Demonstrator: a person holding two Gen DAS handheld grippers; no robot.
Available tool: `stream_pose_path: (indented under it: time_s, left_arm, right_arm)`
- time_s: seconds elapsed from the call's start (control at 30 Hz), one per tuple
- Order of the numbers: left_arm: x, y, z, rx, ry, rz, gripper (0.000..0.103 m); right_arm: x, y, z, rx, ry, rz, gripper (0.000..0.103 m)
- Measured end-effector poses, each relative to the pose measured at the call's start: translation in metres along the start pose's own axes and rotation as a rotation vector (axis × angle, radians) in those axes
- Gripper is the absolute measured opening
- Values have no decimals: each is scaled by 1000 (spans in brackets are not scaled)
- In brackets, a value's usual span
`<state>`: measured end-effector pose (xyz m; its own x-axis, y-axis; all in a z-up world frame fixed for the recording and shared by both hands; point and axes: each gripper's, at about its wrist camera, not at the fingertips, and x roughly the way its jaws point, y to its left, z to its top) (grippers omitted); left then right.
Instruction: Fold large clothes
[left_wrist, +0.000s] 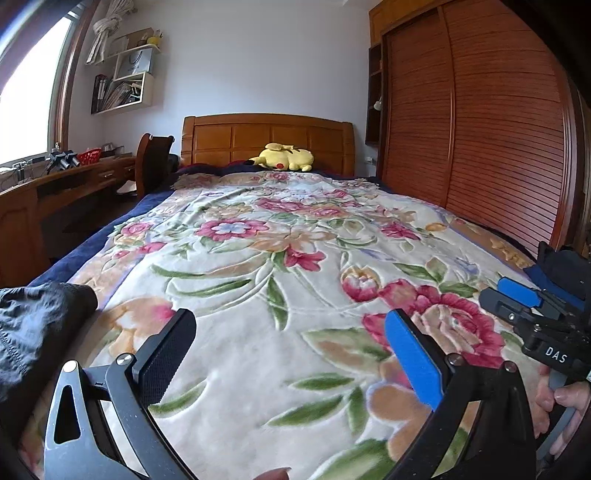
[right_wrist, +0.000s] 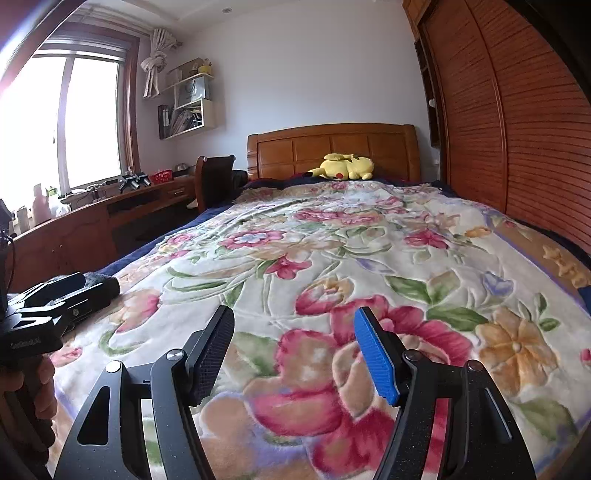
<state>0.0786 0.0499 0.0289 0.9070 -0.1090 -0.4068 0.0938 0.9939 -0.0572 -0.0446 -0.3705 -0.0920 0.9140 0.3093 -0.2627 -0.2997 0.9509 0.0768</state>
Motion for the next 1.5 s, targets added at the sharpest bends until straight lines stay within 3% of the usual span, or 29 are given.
stream_pose_path:
  time_s: [1.5]
  left_arm:
    - [-7,-8,-2,16,-8,2,102]
  right_arm:
    - [13,-11,-4,18,-31,-4,69]
